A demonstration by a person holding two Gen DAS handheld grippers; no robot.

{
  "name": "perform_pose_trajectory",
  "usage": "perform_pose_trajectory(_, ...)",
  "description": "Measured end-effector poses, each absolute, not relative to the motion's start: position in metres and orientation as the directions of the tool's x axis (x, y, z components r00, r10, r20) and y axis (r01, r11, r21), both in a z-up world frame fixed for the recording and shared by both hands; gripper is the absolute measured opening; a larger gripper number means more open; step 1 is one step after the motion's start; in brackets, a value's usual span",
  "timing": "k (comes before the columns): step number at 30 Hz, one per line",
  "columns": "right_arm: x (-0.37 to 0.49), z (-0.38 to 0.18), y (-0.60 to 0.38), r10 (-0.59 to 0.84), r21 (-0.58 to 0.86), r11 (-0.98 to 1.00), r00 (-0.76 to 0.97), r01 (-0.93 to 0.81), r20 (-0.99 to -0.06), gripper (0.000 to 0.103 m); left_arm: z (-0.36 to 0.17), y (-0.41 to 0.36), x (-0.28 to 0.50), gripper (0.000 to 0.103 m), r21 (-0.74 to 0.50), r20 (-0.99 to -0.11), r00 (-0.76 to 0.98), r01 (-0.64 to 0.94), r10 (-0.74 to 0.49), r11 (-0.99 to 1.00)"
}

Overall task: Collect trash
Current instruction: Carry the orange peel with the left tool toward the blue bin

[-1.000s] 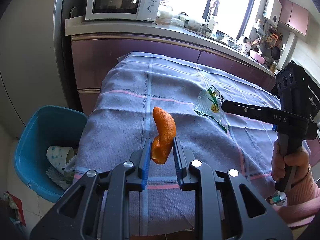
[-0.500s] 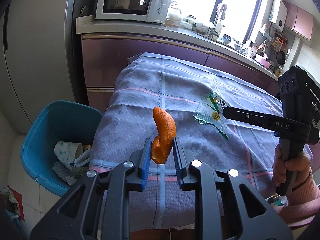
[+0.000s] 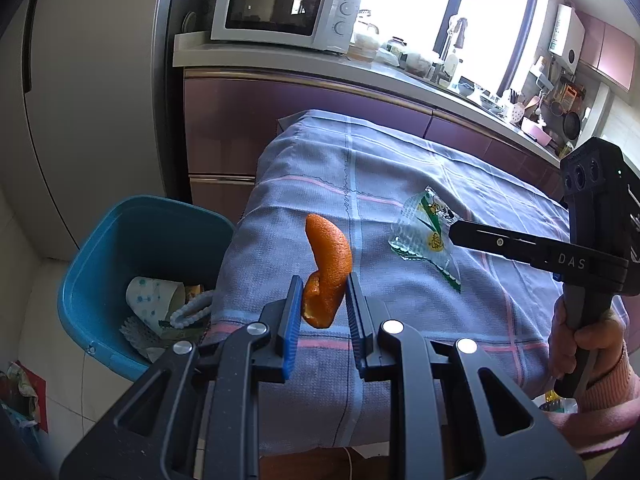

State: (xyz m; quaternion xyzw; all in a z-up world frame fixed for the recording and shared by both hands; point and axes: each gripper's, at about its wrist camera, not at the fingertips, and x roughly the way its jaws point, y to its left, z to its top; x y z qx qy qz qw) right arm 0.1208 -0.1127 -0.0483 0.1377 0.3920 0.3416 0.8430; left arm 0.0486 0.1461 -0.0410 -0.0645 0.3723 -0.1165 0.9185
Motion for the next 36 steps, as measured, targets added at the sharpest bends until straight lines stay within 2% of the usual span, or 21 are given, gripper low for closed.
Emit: perform_pose_trajectory(36, 0.119, -0.044, -0.064, 0.728, 0.495, 0.677, 0.393, -0.544, -0.562, 0.019, -0.037, 0.187, 0.043, 0.022, -0.192, -0.662, 0.726, 0.075, -0.186, 0.979)
